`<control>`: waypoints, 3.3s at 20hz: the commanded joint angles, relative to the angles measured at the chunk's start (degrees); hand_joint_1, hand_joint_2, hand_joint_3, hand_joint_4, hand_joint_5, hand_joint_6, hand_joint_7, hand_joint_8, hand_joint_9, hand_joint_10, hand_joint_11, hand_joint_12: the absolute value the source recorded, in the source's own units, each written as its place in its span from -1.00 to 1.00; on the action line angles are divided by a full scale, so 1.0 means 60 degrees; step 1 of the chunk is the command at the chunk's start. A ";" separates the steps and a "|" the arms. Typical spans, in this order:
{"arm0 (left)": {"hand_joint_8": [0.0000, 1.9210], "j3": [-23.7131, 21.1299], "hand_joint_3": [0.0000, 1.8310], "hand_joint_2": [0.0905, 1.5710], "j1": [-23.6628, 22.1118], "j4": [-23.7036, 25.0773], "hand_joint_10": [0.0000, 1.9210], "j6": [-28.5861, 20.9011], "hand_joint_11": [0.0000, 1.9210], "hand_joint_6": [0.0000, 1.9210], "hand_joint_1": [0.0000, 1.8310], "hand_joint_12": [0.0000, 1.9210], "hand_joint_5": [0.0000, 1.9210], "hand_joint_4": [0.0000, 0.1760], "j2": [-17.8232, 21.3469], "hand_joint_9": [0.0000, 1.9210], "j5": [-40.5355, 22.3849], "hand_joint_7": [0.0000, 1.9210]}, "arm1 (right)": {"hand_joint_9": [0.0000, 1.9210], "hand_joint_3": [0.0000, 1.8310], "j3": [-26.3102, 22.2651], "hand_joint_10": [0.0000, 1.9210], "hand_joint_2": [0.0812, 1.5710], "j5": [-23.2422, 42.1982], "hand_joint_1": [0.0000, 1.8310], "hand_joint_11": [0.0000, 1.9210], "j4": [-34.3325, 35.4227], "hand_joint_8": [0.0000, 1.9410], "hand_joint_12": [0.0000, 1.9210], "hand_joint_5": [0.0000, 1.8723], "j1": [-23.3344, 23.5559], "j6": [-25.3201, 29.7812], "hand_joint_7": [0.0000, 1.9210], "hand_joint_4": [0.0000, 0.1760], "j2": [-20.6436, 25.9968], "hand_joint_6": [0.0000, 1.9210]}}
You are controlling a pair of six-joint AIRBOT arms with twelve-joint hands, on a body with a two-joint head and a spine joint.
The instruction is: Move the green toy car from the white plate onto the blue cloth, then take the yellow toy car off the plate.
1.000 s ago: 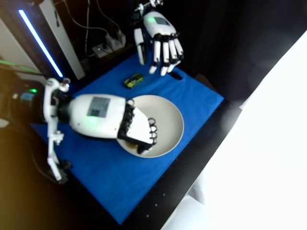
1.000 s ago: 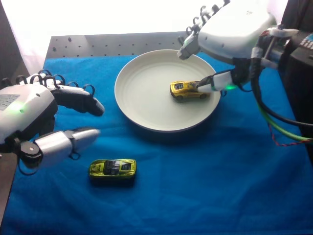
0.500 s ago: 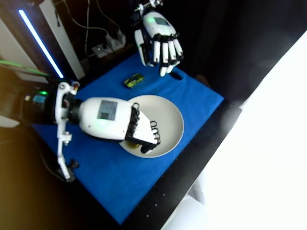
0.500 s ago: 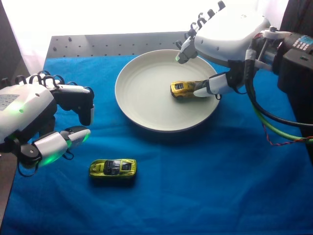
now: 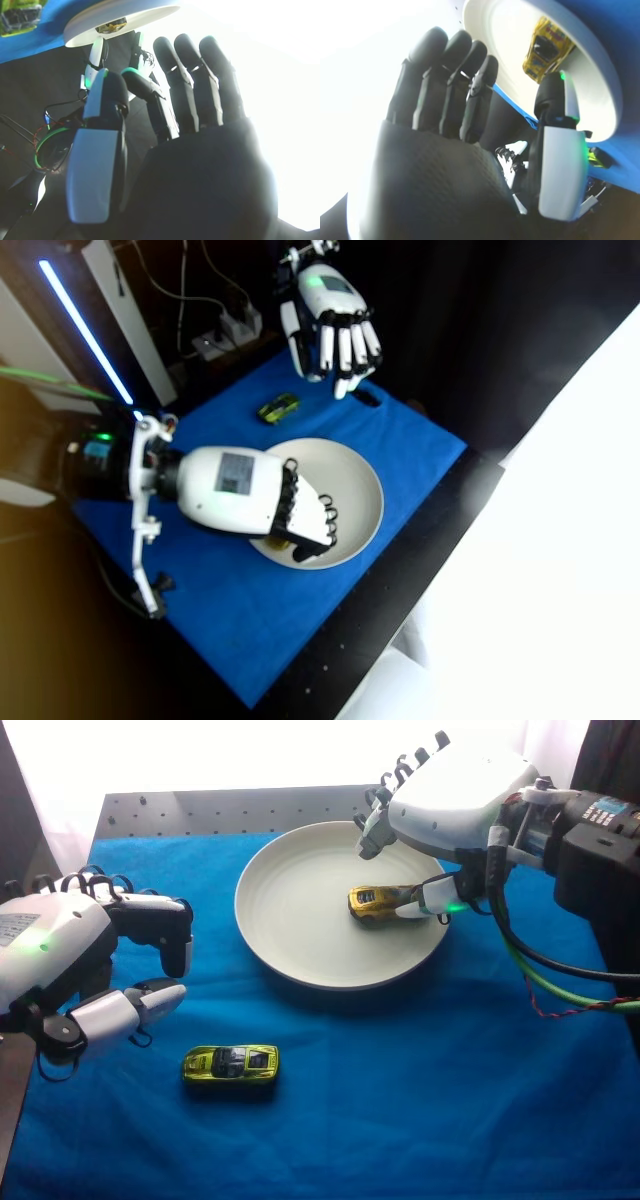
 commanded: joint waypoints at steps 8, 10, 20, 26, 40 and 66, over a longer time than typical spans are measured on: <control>-0.64 -0.0016 -1.00 0.61 -0.0036 0.0245 0.09 -0.0047 -0.83 0.52 -0.09 0.71 -0.32 1.00 -0.0057 -0.60 -0.1196 -0.26 | -0.46 -1.00 0.0186 0.19 0.21 0.0837 0.03 -0.59 0.0027 -0.42 0.82 -0.15 0.0166 -0.0030 -0.30 -1.00 -0.0222 -1.00; -0.60 -0.0019 -1.00 0.62 -0.0036 0.0245 0.12 -0.0062 -0.83 0.53 -0.10 0.74 -0.33 1.00 -0.0058 -0.61 -0.1214 -0.28 | -0.43 -1.00 0.0231 0.08 0.21 0.0793 0.03 -0.61 0.0027 -0.52 0.76 -0.14 0.0166 -0.0030 -0.27 -1.00 -0.0263 -1.00; -0.57 -0.0023 -1.00 0.61 -0.0029 0.0245 0.11 -0.0104 -0.82 0.51 -0.09 0.73 -0.32 1.00 -0.0058 -0.60 -0.1255 -0.29 | -0.35 -1.00 0.0452 -0.33 0.24 0.0601 0.01 -0.66 0.0090 -0.94 0.61 -0.16 0.0161 -0.0030 -0.15 -1.00 -0.0448 -1.00; -0.55 -0.0029 -1.00 0.61 -0.0022 0.0243 0.12 -0.0112 -0.82 0.52 -0.09 0.75 -0.32 1.00 -0.0058 -0.60 -0.1275 -0.28 | -0.30 -1.00 0.0527 -0.37 0.24 0.0515 0.00 -0.64 0.0094 -0.96 0.60 -0.12 0.0159 -0.0030 -0.10 -1.00 -0.0531 -0.99; -0.48 -0.0029 -1.00 0.60 -0.0008 0.0243 0.13 -0.0169 -0.85 0.50 -0.08 0.75 -0.31 1.00 -0.0051 -0.61 -0.1328 -0.32 | -0.29 -0.99 0.0666 0.33 0.35 0.0378 0.25 -0.44 0.0094 -0.76 0.88 0.07 0.0094 -0.0030 0.09 -1.00 -0.0690 -0.21; -0.53 -0.0216 -1.00 0.66 0.0508 -0.0180 0.02 -0.0240 -0.92 0.61 -0.15 0.74 -0.38 1.00 0.0114 -0.61 -0.1769 -0.36 | 0.45 -1.00 -0.3733 0.83 0.34 0.3151 0.30 0.47 -0.0678 0.54 0.98 0.13 -0.1439 -0.0032 0.38 -1.00 0.3293 -0.09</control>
